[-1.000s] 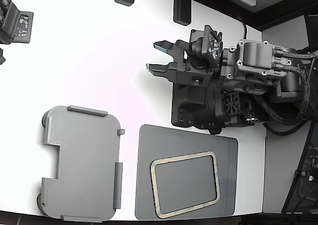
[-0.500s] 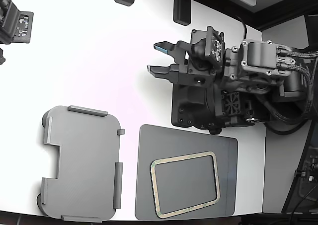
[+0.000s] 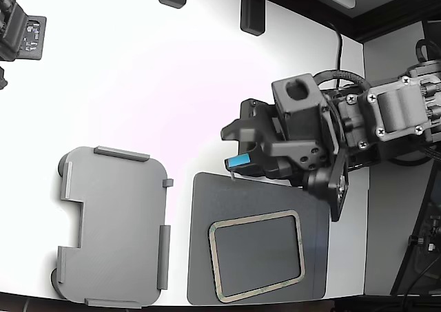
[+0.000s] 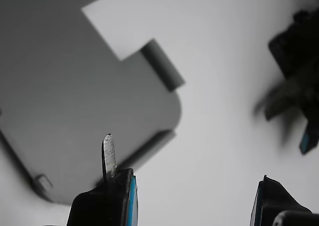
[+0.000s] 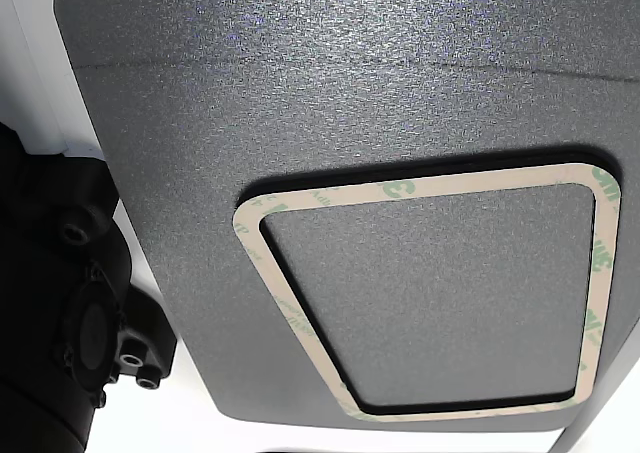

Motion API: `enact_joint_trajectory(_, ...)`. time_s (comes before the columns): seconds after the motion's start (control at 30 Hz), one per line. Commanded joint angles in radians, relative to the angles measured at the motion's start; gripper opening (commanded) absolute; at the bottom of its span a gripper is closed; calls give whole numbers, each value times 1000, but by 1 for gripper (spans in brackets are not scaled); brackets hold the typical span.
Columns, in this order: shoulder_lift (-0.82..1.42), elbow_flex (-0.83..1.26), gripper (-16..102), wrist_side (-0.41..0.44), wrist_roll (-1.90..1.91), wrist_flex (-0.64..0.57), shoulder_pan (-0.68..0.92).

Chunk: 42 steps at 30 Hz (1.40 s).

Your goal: Grab top frame and put it into gray box.

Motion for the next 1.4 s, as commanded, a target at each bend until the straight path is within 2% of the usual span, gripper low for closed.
enact_joint_trajectory(0.0, -11, -44, 98, -63, -337, 52, 12)
enact_joint_trajectory(0.03, -26, -57, 100, -63, -388, 83, 31)
enact_joint_trajectory(0.2, -107, -115, 83, -86, -686, 221, 147)
enact_joint_trajectory(0.23, -120, -118, 85, -84, -703, 239, 183)
enact_joint_trajectory(0.27, -132, -124, 81, -78, -746, 258, 215)
enact_joint_trajectory(0.3, -143, -126, 77, -78, -773, 272, 247)
enact_joint_trajectory(0.4, -190, -135, 76, -72, -859, 307, 356)
enact_joint_trajectory(0.5, -236, -144, 65, -52, -910, 316, 474)
enact_joint_trajectory(0.6, -324, -181, 67, -40, -907, 341, 575)
enact_joint_trajectory(0.67, -393, -219, 78, -29, -920, 364, 635)
enact_joint_trajectory(0.77, -469, -256, 85, 25, -936, 382, 733)
enact_joint_trajectory(0.83, -502, -256, 79, 60, -930, 374, 796)
enact_joint_trajectory(0.93, -551, -258, 78, 75, -917, 357, 856)
enact_joint_trajectory(1.1, -663, -313, 92, 84, -891, 370, 946)
enact_joint_trajectory(1.23, -756, -385, 87, 95, -844, 399, 1023)
enact_joint_trajectory(1.3, -813, -434, 90, 92, -821, 419, 1051)
enact_joint_trajectory(1.37, -865, -469, 92, 54, -825, 423, 1063)
